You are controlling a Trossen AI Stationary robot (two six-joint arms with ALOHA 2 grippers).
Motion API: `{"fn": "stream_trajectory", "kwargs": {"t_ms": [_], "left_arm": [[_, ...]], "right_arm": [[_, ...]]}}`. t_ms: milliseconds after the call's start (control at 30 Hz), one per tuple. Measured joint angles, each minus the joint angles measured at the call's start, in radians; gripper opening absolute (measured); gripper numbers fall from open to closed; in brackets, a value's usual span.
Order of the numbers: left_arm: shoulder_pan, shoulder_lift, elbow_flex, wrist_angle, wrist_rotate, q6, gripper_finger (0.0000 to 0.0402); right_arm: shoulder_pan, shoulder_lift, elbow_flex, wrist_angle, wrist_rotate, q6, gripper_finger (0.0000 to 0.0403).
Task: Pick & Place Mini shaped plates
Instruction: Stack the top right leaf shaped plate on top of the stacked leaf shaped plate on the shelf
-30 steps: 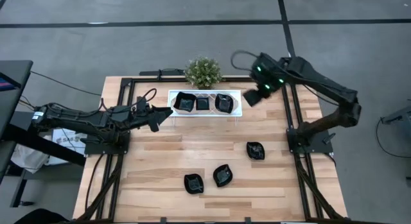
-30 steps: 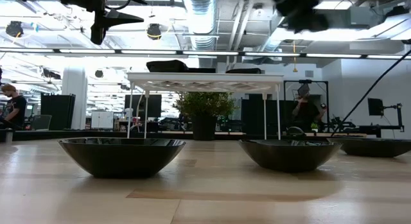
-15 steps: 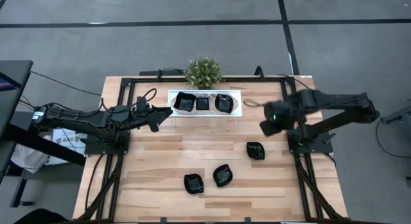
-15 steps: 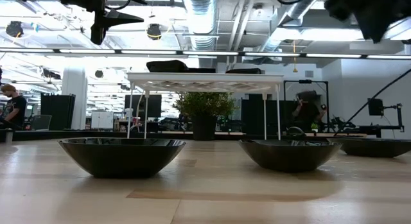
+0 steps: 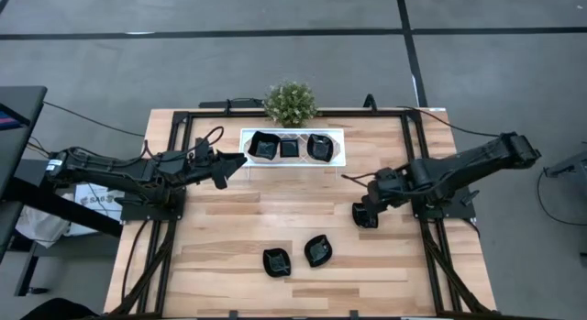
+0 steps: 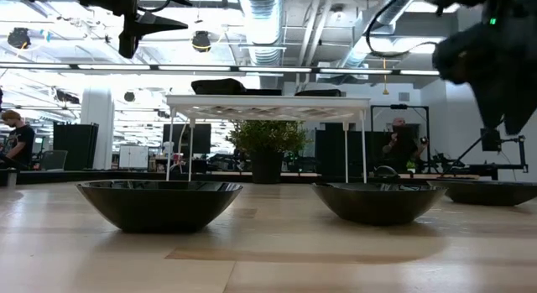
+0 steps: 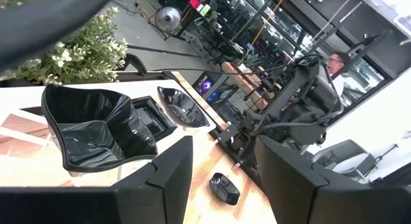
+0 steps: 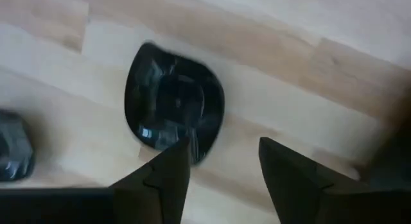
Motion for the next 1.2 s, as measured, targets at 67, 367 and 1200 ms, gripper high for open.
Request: {"fn": "stream_trajectory", "kwargs": {"t_ms": [67, 367, 1200], "left_arm": [[0.000, 0.000, 0.000, 0.000, 0.002, 0.023, 0.0172], [0.000, 0.000, 0.000, 0.008, 0.044, 0.085, 0.0172], [0.000, 0.000, 0.000, 0.023, 0.044, 0.085, 0.0172]], "right_arm": [[-0.006, -0.001, -0.038, 0.037, 0.006, -0.012, 0.0181], [-0.041, -0.002, -0.192, 0.223, -0.004, -0.065, 0.0179], [-0.085, -0.014, -0.380, 0.547, -0.044, -0.117, 0.0128]]}}
